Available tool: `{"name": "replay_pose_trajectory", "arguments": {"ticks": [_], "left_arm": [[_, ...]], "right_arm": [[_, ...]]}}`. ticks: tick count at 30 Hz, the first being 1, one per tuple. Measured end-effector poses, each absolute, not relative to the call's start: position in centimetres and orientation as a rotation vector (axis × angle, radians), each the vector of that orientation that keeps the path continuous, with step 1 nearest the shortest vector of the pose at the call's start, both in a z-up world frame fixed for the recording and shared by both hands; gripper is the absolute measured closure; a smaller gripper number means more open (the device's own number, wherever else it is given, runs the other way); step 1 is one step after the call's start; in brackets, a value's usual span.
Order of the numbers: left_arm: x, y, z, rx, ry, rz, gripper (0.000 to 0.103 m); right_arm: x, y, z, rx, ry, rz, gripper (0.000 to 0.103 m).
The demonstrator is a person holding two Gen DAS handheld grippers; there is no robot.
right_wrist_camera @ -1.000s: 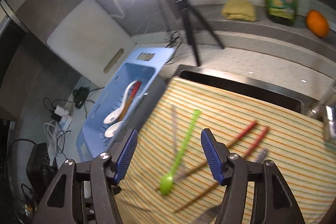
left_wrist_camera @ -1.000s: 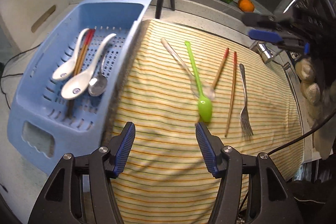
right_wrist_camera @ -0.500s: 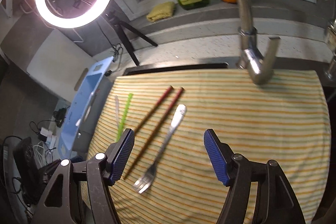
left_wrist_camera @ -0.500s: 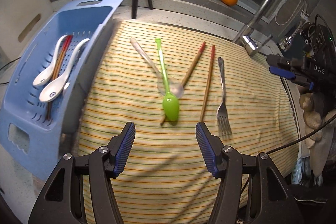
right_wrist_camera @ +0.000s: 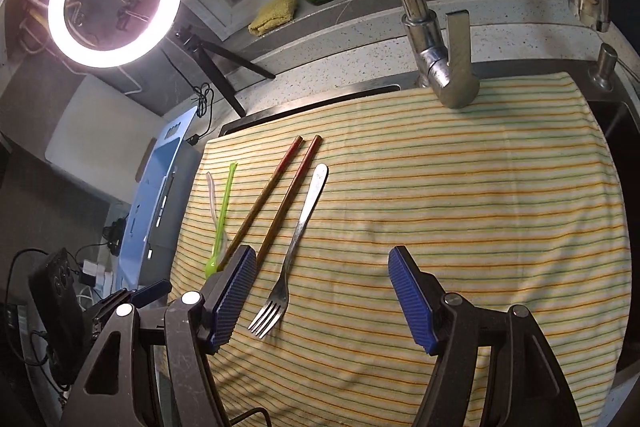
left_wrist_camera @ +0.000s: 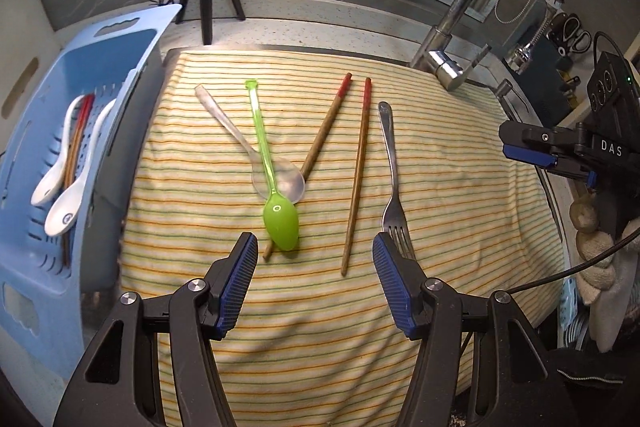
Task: Organize utensils
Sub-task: 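Move the left gripper over the towel to the steel fork, then lower the left gripper onto the steel fork handle and close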
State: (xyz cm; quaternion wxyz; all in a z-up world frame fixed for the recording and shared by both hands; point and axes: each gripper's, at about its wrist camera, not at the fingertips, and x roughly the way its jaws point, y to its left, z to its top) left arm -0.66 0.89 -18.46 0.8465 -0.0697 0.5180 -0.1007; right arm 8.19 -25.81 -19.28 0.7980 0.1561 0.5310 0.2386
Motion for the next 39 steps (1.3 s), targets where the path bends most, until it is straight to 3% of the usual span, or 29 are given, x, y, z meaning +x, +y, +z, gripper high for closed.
{"name": "replay_pose_trajectory", "arguments": {"ticks": [12,20,27,32,39], "left_arm": [[0.1,-2.2,-19.5,-0.075,1.125,-0.374,0.049],[-1.0,-4.2,-21.0,-0.065,1.155,-0.411,0.059],[-1.3,-4.8,-22.0,-0.043,1.147,-0.404,0.063],[-0.9,-4.7,-22.7,0.006,1.149,-0.399,0.074],[-1.8,-4.1,-22.5,-0.002,1.168,-0.384,0.075]], "right_arm": [[9.5,-22.6,-22.6,0.455,1.280,0.638,0.063],[11.0,-21.5,-25.9,0.546,1.399,0.711,0.071],[12.1,-21.3,-27.4,0.578,1.450,0.744,0.074],[12.3,-20.6,-28.4,0.579,1.480,0.775,0.074],[12.7,-20.5,-28.6,0.588,1.488,0.790,0.075]]}}
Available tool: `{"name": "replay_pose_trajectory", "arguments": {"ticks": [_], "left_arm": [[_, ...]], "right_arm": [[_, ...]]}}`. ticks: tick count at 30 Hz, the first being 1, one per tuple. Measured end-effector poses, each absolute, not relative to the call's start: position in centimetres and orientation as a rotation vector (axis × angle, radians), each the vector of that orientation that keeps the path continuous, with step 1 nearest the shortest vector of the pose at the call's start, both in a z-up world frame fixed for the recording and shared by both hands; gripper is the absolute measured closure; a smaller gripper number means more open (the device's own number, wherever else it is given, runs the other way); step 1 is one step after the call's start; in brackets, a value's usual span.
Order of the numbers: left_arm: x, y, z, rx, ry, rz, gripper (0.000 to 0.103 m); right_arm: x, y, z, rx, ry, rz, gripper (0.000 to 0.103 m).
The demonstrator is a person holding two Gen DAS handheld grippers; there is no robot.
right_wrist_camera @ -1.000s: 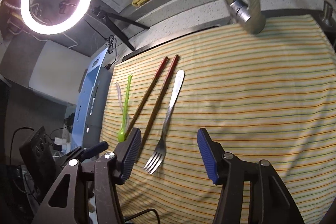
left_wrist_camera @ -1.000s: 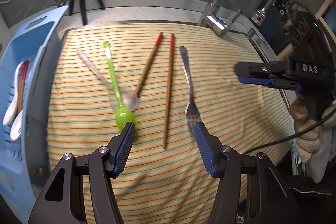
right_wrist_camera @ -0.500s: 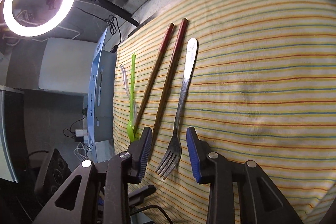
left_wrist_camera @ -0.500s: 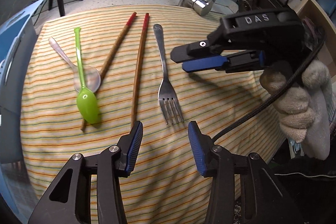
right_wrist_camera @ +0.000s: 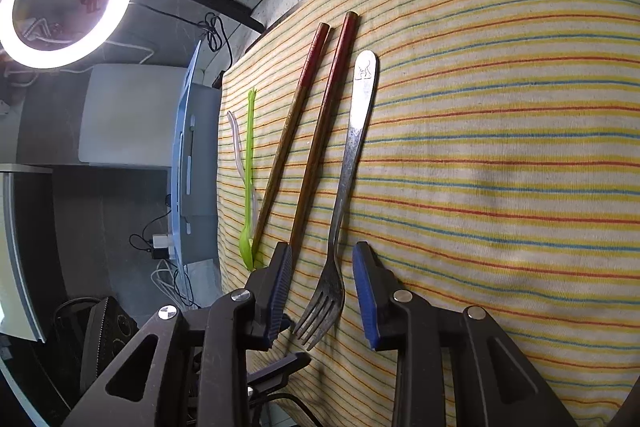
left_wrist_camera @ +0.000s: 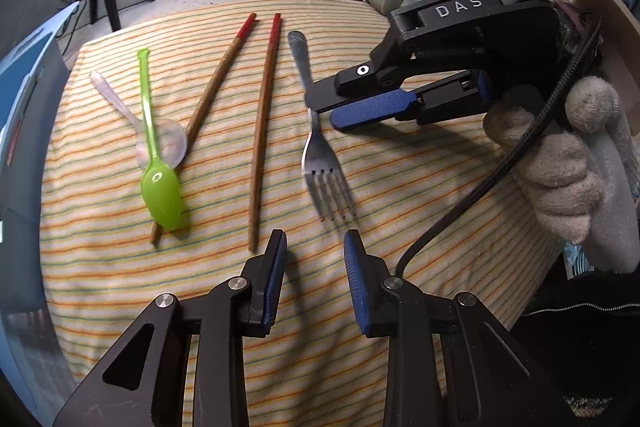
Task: Organize utensils
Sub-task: 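Lower the left gripper onto the steel fork handle and close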
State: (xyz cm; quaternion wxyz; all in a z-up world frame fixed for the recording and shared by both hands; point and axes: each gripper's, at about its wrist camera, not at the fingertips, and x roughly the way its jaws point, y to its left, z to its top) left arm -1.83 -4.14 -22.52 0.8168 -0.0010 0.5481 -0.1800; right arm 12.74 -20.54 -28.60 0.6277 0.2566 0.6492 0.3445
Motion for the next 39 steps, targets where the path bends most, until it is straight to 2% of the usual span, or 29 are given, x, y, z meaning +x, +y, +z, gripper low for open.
{"name": "replay_pose_trajectory", "arguments": {"ticks": [31,39], "left_arm": [[0.5,-5.9,-23.0,-0.037,1.206,-0.387,0.075],[1.8,-7.6,-23.3,0.053,1.195,-0.383,0.075]], "right_arm": [[12.8,-21.3,-30.1,0.672,1.528,0.850,0.080],[12.9,-21.8,-30.7,0.712,1.548,0.850,0.083]]}}
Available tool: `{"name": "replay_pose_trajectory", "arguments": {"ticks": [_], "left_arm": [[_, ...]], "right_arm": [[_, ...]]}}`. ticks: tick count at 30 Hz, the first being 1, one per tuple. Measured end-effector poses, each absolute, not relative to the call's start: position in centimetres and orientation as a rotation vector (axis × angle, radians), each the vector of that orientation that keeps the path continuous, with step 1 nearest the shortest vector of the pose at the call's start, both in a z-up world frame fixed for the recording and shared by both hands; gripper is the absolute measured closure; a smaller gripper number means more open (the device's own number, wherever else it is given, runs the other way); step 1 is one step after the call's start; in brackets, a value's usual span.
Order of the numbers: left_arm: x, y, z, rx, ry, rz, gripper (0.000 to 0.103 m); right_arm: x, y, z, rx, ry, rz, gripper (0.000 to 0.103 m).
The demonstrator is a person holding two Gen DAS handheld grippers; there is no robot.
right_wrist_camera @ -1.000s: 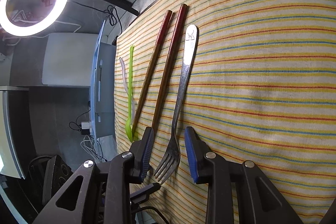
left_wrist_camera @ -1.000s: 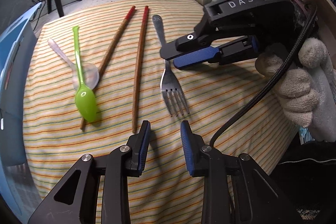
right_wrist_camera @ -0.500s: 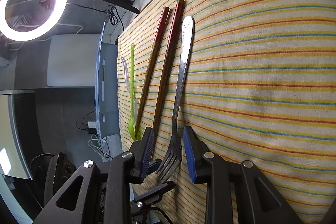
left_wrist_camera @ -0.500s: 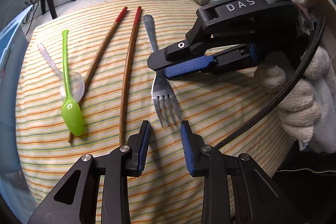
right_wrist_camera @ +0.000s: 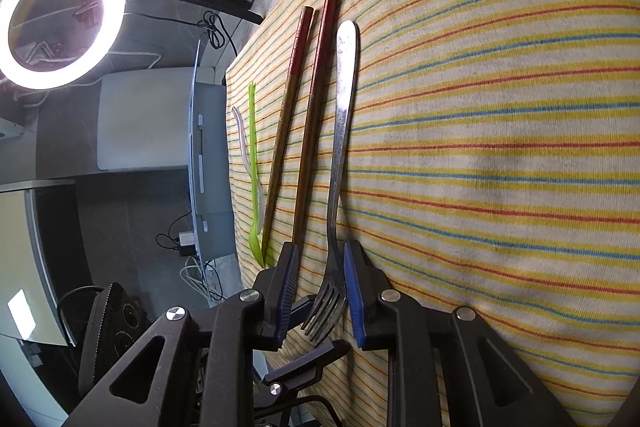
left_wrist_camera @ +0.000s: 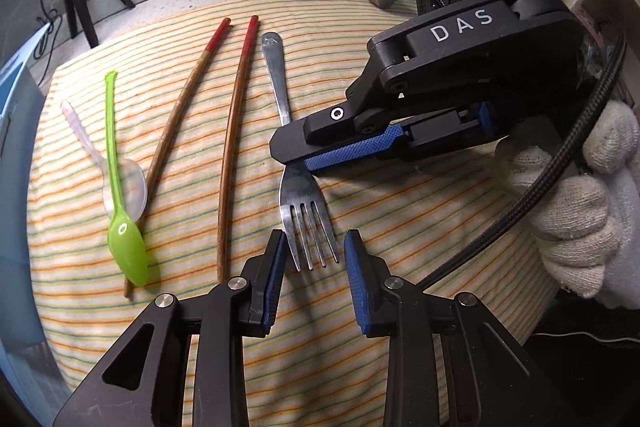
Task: Organize utensils
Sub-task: 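Lower the left gripper onto the steel fork handle and close, then lift the steel fork with the left gripper and carry it into the basket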
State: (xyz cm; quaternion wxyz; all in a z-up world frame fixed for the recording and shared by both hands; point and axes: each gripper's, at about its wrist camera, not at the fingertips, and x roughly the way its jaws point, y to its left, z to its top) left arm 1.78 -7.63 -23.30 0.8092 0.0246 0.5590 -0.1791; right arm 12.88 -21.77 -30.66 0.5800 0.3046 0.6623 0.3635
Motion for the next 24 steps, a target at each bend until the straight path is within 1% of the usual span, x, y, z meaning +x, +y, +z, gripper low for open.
{"name": "replay_pose_trajectory", "arguments": {"ticks": [10,13,15,16,24], "left_arm": [[3.2,-7.2,-23.7,-0.014,1.194,-0.410,0.077],[2.9,-6.4,-23.4,-0.093,1.193,-0.443,0.077],[2.9,-6.5,-23.3,-0.072,1.189,-0.435,0.078],[2.9,-6.7,-23.4,-0.052,1.192,-0.432,0.079],[2.2,-6.1,-22.7,-0.067,1.180,-0.434,0.083]], "right_arm": [[13.0,-22.1,-30.9,0.731,1.549,0.848,0.083],[12.9,-22.1,-30.8,0.724,1.545,0.849,0.084],[12.8,-22.1,-30.9,0.721,1.550,0.825,0.094],[12.7,-22.2,-31.1,0.734,1.555,0.818,0.096],[12.1,-22.2,-30.1,0.760,1.550,0.807,0.099]]}}
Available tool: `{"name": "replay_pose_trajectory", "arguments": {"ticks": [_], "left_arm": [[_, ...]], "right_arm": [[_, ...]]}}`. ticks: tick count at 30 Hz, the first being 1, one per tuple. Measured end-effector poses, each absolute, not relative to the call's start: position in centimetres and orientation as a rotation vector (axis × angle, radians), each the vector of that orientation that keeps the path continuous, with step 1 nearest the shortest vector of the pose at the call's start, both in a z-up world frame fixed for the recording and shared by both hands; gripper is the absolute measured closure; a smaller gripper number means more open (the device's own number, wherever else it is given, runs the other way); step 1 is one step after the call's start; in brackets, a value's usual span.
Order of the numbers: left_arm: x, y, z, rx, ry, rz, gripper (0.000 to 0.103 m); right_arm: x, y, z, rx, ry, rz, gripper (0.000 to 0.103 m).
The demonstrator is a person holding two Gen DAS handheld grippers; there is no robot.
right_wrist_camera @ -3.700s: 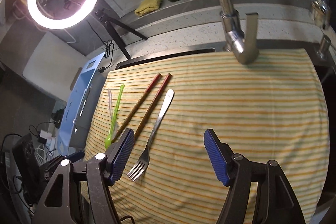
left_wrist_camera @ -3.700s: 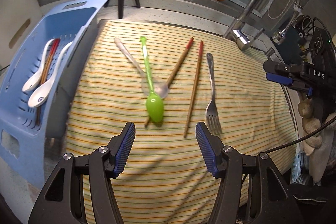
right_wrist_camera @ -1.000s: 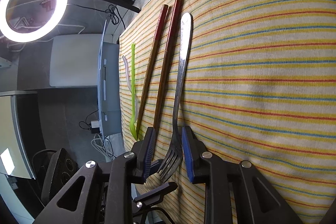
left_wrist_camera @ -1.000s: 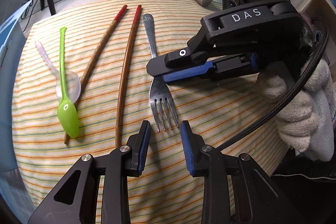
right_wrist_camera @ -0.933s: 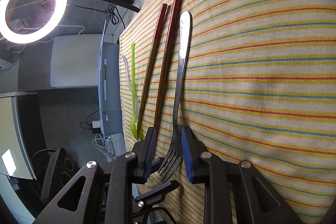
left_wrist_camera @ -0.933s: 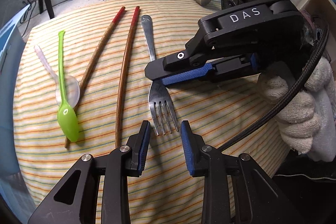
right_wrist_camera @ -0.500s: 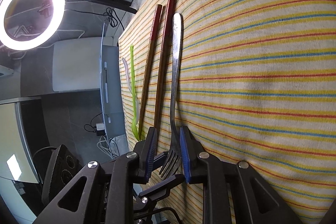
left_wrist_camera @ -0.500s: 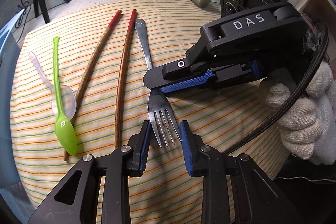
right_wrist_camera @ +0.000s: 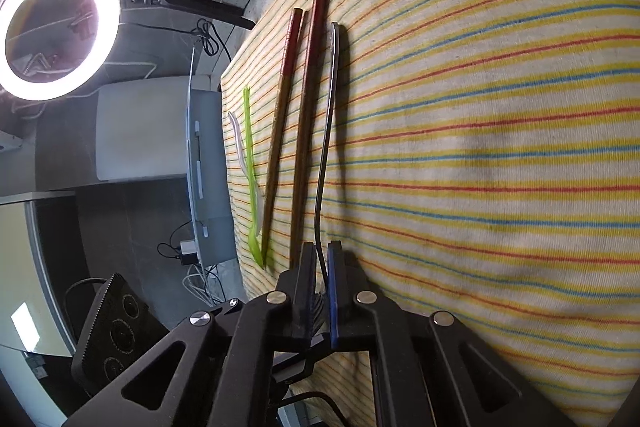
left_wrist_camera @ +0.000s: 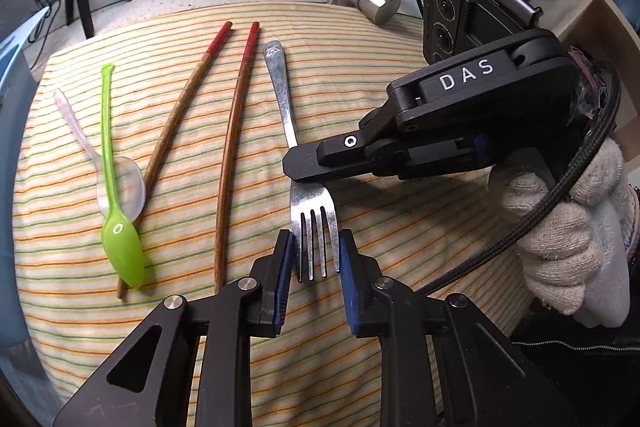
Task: Organize utensils
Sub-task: 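Lift the steel fork with the left gripper and carry it into the basket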
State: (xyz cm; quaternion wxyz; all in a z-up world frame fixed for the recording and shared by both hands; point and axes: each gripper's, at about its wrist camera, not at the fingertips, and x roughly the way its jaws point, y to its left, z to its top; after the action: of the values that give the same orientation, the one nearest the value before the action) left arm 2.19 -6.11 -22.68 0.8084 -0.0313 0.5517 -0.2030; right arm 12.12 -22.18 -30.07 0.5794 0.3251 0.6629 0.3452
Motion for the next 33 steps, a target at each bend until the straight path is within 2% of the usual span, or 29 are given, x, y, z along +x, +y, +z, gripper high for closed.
{"name": "replay_pose_trajectory", "arguments": {"ticks": [21,33], "left_arm": [[0.6,-0.6,-17.9,-0.068,1.052,-0.419,0.085],[-0.6,7.6,-15.6,-0.105,0.977,-0.279,0.085]], "right_arm": [[10.7,-16.6,-24.1,0.719,1.458,0.859,0.100],[11.9,-5.9,-20.5,0.605,1.412,0.989,0.100]]}}
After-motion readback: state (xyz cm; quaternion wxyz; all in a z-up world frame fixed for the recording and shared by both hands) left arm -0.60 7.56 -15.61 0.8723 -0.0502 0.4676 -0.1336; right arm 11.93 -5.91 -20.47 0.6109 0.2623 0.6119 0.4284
